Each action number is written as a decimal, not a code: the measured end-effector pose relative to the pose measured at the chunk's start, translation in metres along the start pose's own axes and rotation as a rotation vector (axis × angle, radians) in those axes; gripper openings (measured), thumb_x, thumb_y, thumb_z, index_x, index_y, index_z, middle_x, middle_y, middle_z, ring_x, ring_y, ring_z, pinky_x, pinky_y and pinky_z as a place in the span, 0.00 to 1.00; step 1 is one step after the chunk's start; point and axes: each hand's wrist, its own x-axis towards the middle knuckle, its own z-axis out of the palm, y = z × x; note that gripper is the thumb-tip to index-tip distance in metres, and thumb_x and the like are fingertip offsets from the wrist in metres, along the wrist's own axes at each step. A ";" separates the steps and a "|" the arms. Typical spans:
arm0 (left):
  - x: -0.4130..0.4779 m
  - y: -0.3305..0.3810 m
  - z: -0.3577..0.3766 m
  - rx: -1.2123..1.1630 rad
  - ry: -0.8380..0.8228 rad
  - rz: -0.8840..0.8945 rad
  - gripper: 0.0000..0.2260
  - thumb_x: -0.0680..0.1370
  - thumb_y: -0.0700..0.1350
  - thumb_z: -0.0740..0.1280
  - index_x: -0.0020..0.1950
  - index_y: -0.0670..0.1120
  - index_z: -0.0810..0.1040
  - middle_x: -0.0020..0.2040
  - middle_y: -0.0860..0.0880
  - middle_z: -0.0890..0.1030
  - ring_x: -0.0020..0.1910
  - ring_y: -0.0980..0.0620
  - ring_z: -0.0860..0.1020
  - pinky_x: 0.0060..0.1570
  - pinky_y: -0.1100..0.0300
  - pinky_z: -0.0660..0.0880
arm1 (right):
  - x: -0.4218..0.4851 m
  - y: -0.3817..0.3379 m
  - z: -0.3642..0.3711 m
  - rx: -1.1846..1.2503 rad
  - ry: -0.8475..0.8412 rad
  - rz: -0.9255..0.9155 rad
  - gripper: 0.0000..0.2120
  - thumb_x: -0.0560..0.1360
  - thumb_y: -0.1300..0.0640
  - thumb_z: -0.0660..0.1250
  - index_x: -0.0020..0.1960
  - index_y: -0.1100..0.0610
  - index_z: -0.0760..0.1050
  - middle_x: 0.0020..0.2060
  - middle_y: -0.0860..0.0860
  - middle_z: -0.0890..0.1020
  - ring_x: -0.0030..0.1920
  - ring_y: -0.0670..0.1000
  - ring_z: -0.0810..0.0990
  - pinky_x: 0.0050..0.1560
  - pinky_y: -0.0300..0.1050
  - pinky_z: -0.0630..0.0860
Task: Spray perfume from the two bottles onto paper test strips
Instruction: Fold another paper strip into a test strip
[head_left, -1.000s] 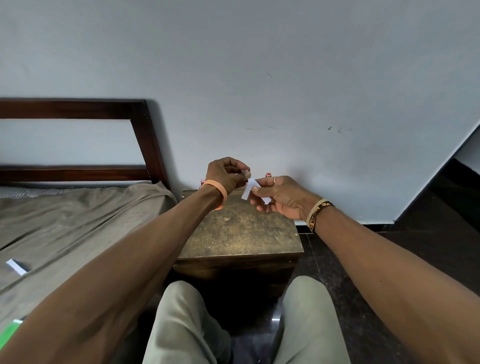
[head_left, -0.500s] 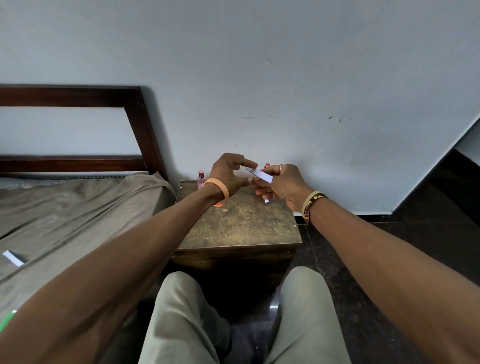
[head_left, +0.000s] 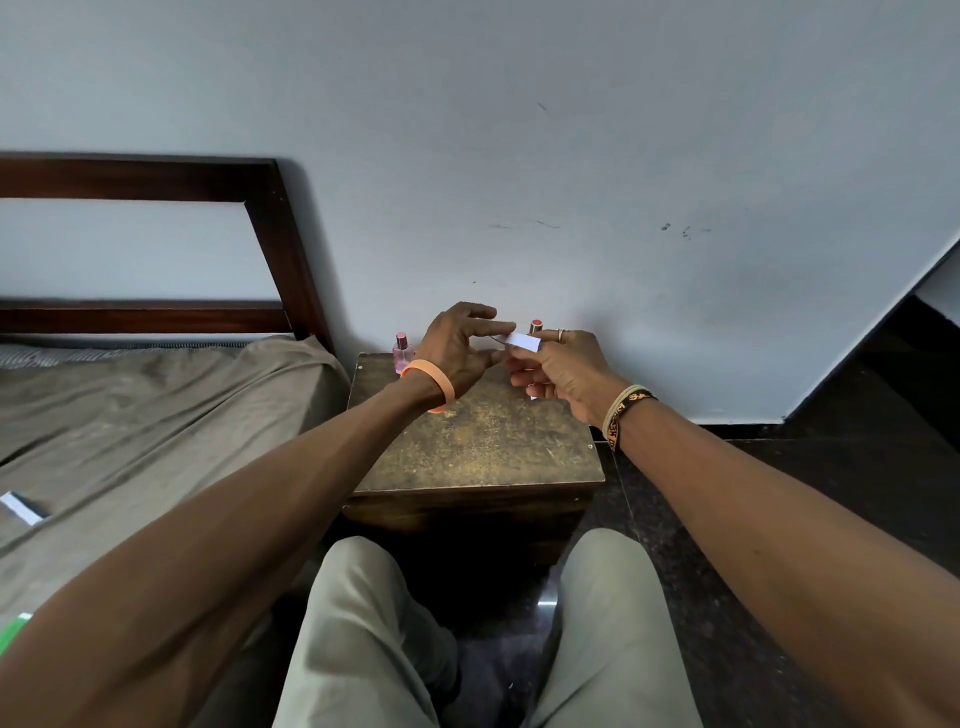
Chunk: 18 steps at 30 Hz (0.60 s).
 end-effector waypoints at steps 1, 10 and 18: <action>0.000 0.000 0.000 -0.004 0.001 0.005 0.18 0.70 0.41 0.74 0.59 0.51 0.82 0.63 0.47 0.77 0.62 0.48 0.74 0.58 0.50 0.75 | 0.001 0.001 0.002 -0.007 0.035 -0.010 0.10 0.71 0.54 0.78 0.49 0.58 0.84 0.40 0.56 0.87 0.33 0.50 0.84 0.36 0.44 0.78; 0.007 0.002 0.001 0.099 0.056 0.091 0.12 0.72 0.39 0.72 0.55 0.47 0.84 0.55 0.47 0.82 0.54 0.48 0.79 0.51 0.60 0.74 | 0.006 -0.002 0.009 -0.018 0.122 -0.046 0.05 0.72 0.53 0.76 0.44 0.55 0.83 0.39 0.54 0.87 0.36 0.51 0.85 0.39 0.45 0.79; 0.006 -0.004 0.002 -0.320 0.181 -0.214 0.10 0.77 0.39 0.67 0.57 0.44 0.82 0.52 0.44 0.84 0.53 0.47 0.81 0.58 0.55 0.77 | 0.010 0.004 0.009 0.098 0.141 0.017 0.08 0.76 0.55 0.71 0.49 0.60 0.82 0.37 0.55 0.86 0.33 0.50 0.83 0.33 0.42 0.76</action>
